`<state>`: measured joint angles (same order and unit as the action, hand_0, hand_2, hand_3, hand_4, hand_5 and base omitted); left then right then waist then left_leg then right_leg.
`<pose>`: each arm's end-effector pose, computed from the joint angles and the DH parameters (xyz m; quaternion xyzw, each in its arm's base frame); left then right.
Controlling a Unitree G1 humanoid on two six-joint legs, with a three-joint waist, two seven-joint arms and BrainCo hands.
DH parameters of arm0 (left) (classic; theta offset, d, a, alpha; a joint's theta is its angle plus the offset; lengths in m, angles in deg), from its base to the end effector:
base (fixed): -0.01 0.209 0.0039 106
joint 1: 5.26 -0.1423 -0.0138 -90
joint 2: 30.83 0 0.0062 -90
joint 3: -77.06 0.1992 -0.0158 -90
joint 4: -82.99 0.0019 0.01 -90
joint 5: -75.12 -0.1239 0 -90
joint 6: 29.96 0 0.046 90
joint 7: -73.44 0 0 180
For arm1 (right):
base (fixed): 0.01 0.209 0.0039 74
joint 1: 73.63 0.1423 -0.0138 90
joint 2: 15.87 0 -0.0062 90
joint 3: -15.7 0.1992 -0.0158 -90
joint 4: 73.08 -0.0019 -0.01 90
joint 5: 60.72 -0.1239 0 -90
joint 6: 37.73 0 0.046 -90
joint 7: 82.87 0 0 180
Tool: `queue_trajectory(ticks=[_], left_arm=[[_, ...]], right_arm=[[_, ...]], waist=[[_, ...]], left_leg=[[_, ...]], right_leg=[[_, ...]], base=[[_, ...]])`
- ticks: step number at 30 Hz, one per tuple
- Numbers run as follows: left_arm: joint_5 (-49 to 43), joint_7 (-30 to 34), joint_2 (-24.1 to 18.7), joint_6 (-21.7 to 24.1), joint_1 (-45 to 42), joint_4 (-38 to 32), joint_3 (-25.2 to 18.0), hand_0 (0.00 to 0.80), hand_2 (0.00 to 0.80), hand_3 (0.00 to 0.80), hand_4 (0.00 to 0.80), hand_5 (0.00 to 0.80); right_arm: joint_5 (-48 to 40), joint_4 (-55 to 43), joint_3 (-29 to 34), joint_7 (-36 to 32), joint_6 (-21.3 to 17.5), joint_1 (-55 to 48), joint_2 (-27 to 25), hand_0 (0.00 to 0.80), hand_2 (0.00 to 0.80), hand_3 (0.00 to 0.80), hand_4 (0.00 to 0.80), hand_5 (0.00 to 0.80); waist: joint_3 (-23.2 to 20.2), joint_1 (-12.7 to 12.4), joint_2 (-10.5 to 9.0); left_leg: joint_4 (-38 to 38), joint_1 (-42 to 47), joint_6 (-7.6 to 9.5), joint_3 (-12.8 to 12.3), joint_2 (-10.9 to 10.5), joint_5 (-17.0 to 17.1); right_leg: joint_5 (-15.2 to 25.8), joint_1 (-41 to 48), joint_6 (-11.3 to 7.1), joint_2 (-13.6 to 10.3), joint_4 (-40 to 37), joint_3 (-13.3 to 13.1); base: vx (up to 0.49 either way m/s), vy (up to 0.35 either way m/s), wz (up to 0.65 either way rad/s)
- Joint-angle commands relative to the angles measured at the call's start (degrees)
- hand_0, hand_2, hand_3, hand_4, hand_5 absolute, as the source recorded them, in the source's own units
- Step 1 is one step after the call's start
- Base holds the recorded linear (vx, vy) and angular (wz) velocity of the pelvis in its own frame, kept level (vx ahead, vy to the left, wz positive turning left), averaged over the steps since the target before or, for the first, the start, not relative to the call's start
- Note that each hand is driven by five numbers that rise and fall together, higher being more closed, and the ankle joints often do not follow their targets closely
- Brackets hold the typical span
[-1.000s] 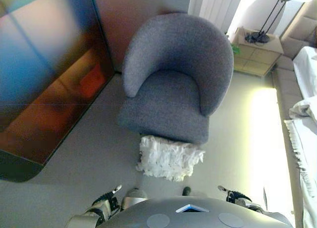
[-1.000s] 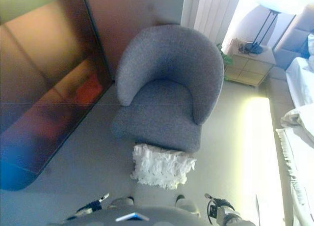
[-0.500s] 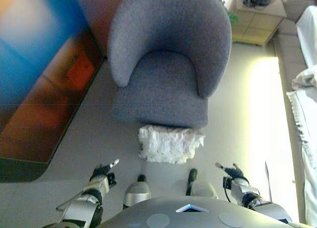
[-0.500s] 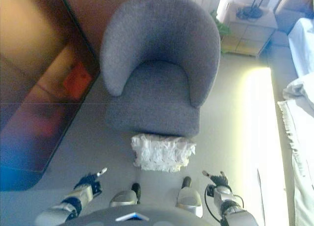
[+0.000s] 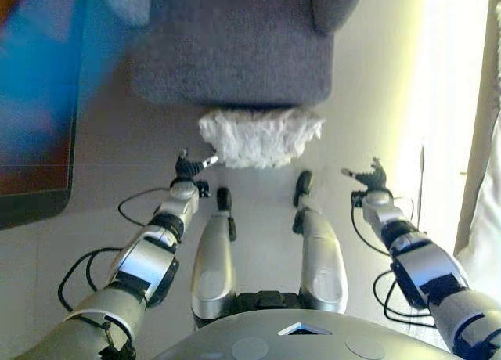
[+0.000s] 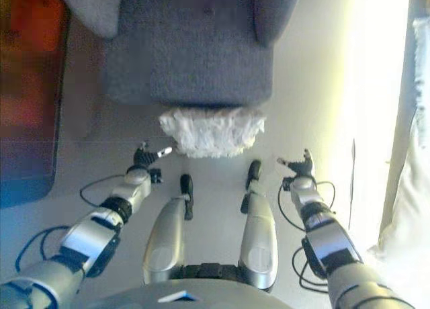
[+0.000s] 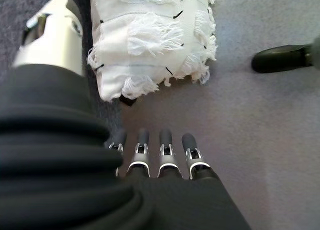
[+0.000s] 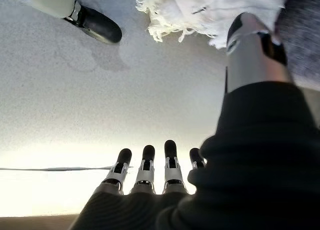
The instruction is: Pick up the cushion and take it to the sofa
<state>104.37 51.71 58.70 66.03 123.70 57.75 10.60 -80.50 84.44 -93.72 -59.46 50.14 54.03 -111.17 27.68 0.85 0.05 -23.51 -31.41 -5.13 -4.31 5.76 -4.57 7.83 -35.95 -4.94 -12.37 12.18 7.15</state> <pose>0.2964 0.1831 0.0137 0.0868 0.1859 0.1532 0.9667 0.2870 -0.2233 0.0101 -0.1787 0.2194 -0.2090 0.9361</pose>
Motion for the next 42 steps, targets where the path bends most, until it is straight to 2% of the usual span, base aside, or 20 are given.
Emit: queue_trajectory(ticks=[1, 7, 17, 23, 30, 42], left_arm=[[2.4, -2.0, -2.6, 3.4, 1.1, 0.6, -0.8, 0.0, 0.0, 0.0, 0.0, 0.0], [3.1, -2.7, -3.2, 5.6, 4.4, -1.7, -0.3, 0.0, 0.0, 0.0, 0.0, 0.0], [1.6, -5.4, -4.2, 7.0, 7.1, -3.6, 0.5, 0.0, 0.0, 0.0, 0.0, 0.0], [0.6, -6.9, -5.5, 7.0, 9.1, -4.8, 1.1, 0.0, 0.0, 0.0, 0.0, 0.0], [-1.4, -7.8, -8.0, 6.2, 14.3, -6.8, 3.1, 0.0, 0.0, 0.0, 0.0, 0.0], [-2.5, -7.3, -10.7, 4.8, 23.5, -8.7, 6.9, 0.0, 0.0, 0.0, 0.0, 0.0]], right_arm=[[-0.8, -2.7, -2.3, 2.8, -0.2, 0.9, -4.2, 0.0, 0.0, 0.0, 0.0, 0.0], [0.4, -4.9, -3.3, 4.7, -0.9, 6.0, -6.7, 0.0, 0.0, 0.0, 0.0, 0.0], [3.6, -8.1, -6.2, 5.9, 0.7, 10.5, -7.8, 0.0, 0.0, 0.0, 0.0, 0.0], [5.9, -9.9, -8.4, 4.8, 0.1, 13.0, -8.8, 0.0, 0.0, 0.0, 0.0, 0.0], [8.9, -12.4, -13.6, 2.6, 0.9, 20.5, -9.8, 0.0, 0.0, 0.0, 0.0, 0.0], [8.9, -13.8, -19.0, 1.9, 1.9, 31.0, -10.8, 0.0, 0.0, 0.0, 0.0, 0.0]], waist=[[-1.5, 0.3, 0.34], [1.5, 0.8, 1.51], [2.1, 0.8, 2.27], [2.1, 0.6, 2.53], [2.1, 0.4, 3.47], [2.1, 0.4, 4.73]], left_leg=[[1.8, -6.5, -2.5, 5.8, 2.2, 5.2], [-2.6, -13.9, -0.96, 5.1, 0.6, 4.6], [-7.0, -21.4, 1.09, 5.4, -1.4, 4.4], [-9.8, -25.7, 1.38, 6.1, -2.2, 4.1], [-13.6, -34.0, 1.29, 6.7, -2.8, 3.4], [-22.0, -48.4, 1.38, 6.3, -4.0, 1.3]], right_leg=[[0.4, -3.3, -6.27, -6.0, 3.3, -5.1], [0.9, -10.7, -5.33, -4.8, 6.3, -6.1], [1.2, -18.0, -4.69, -3.3, 10.0, -7.0], [0.7, -22.1, -4.57, -2.3, 13.3, -7.7], [-0.8, -30.8, -4.24, -1.3, 19.3, -9.5], [-2.2, -45.5, -4.24, -1.6, 28.6, -11.6]], base=[[-0.128, 0.093, -0.19], [-0.082, 0.102, -0.03], [0.01, 0.045, 0.02], [0.02, 0.008, 0.07], [-0.011, 0.037, 0.03], [0.0, 0.058, 0.04]])
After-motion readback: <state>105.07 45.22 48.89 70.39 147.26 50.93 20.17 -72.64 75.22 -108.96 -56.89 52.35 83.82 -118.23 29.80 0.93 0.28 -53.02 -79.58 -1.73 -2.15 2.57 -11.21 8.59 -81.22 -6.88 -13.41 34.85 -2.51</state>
